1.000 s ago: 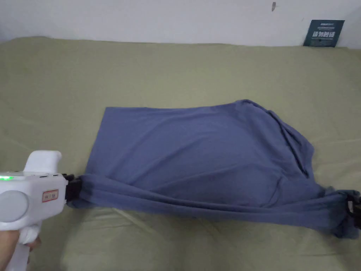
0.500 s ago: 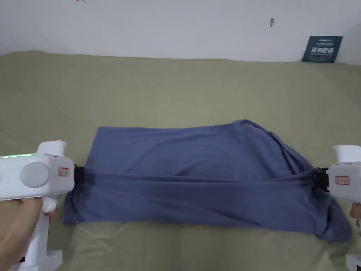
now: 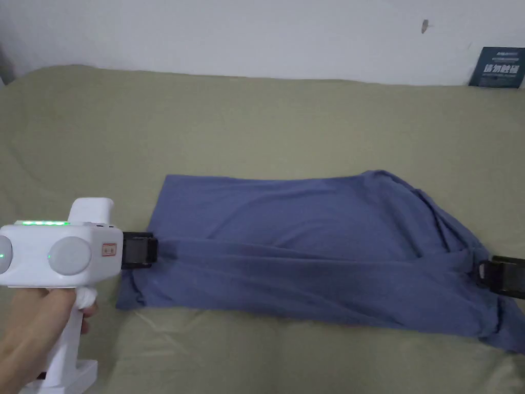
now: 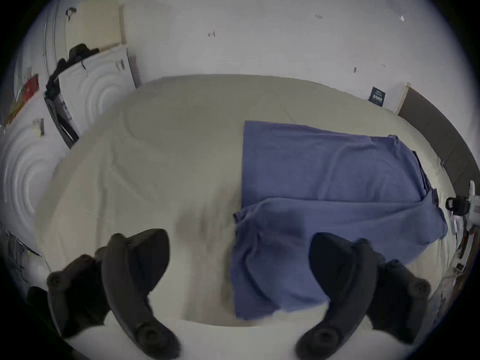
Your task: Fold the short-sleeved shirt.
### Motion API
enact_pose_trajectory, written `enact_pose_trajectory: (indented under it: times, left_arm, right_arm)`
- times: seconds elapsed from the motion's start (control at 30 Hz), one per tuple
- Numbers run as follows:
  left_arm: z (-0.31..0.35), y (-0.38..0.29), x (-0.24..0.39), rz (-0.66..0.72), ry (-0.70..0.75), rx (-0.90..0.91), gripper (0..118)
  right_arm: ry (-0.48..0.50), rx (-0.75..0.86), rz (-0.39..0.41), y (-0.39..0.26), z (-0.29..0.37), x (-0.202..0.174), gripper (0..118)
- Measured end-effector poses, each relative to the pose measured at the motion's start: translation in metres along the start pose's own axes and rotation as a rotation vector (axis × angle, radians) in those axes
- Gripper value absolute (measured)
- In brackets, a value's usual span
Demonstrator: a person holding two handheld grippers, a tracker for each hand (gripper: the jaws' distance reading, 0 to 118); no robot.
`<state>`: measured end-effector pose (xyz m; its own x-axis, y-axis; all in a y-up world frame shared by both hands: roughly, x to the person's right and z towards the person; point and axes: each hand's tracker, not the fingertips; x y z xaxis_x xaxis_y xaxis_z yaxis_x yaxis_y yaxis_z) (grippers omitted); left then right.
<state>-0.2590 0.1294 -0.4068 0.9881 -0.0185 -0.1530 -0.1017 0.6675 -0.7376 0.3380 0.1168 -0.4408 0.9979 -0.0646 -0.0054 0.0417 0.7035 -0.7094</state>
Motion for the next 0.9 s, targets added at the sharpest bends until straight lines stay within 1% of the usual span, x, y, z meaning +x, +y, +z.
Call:
enact_pose_trajectory:
  times: [0.03,0.07,0.1,0.13,0.17,0.23,0.3,0.33,0.37,0.4,0.43,0.47,0.57,0.6,0.63,0.67,0.7,0.73,0.77,0.8,0.83,0.87,0.9]
  left_arm:
    - [0.010,-0.005,-0.001,-0.008,0.000,0.016,102]
    - [0.018,-0.010,-0.002,-0.015,-0.006,0.025,81]
    - [0.024,-0.015,-0.003,-0.018,-0.013,0.027,43]
    - [0.027,-0.020,-0.004,-0.015,-0.023,0.028,0]
    - [0.030,-0.026,-0.004,0.006,-0.028,0.036,0]
    - [0.032,-0.032,-0.004,0.029,-0.085,0.008,0]
    - [0.030,-0.038,-0.002,0.021,-0.094,-0.008,1]
    - [0.028,-0.037,0.003,0.011,-0.082,-0.013,14]
    - [0.023,-0.039,0.005,0.001,-0.068,-0.024,38]
    - [0.017,-0.041,0.006,-0.007,-0.048,-0.043,73]
    - [0.009,-0.043,0.006,-0.013,-0.040,-0.065,112]
    - [0.001,-0.044,0.010,-0.019,-0.043,-0.101,118]
    - [-0.020,-0.048,0.011,-0.006,-0.019,-0.126,118]
    - [-0.025,-0.048,0.015,-0.018,0.036,-0.128,117]
    - [-0.030,-0.049,0.016,-0.029,0.048,-0.128,113]
    - [-0.033,-0.049,0.016,-0.025,0.032,-0.131,103]
    - [-0.031,-0.049,0.017,-0.012,0.011,-0.134,91]
    - [-0.027,-0.048,0.019,0.019,-0.034,-0.121,85]
    - [-0.022,-0.047,0.021,0.021,-0.038,-0.109,81]
    - [-0.019,-0.046,0.024,-0.002,-0.034,-0.096,70]
    - [-0.017,-0.045,0.026,-0.025,-0.063,-0.088,46]
    - [-0.015,-0.043,0.028,-0.023,-0.072,-0.085,25]
    - [-0.014,-0.042,0.031,-0.031,-0.046,-0.080,19]
  right_arm:
    - [-0.007,0.019,0.000,-0.006,0.009,0.003,87]
    - [-0.012,0.024,0.000,-0.012,0.016,0.005,66]
    - [-0.009,0.037,-0.005,-0.021,0.032,0.000,31]
    - [-0.012,0.050,-0.010,-0.027,0.037,0.001,0]
    - [-0.024,0.074,-0.020,-0.031,0.043,0.002,0]
    - [0.010,0.052,-0.031,-0.039,0.054,-0.001,0]
    - [0.009,0.054,-0.024,-0.044,0.057,-0.005,0]
    - [0.007,0.053,-0.011,-0.046,0.058,-0.006,0]
    - [0.006,0.058,0.002,-0.051,0.057,-0.008,0]
    - [0.007,0.050,0.008,-0.052,0.055,-0.009,0]
    - [0.008,0.041,0.012,-0.054,0.053,-0.009,0]
    - [0.011,0.033,0.016,-0.055,0.051,-0.009,0]
    - [0.003,0.018,0.025,-0.060,0.045,-0.010,0]
    - [0.005,0.012,0.021,-0.060,0.042,-0.009,0]
    - [0.002,0.010,0.019,-0.061,0.042,-0.010,0]
    - [0.001,0.007,0.018,-0.061,0.041,-0.011,0]
    - [0.003,0.003,0.020,-0.060,0.040,-0.011,1]
    - [0.002,0.002,0.024,-0.060,0.040,-0.012,2]
    - [0.006,-0.001,0.021,-0.060,0.033,-0.005,5]
    - [0.012,-0.003,0.020,-0.058,0.031,-0.004,20]
    - [0.025,-0.012,0.014,-0.056,0.028,-0.003,66]
    - [0.046,-0.040,0.011,-0.055,0.023,-0.004,98]
    - [0.041,-0.034,0.013,-0.056,0.021,-0.007,114]
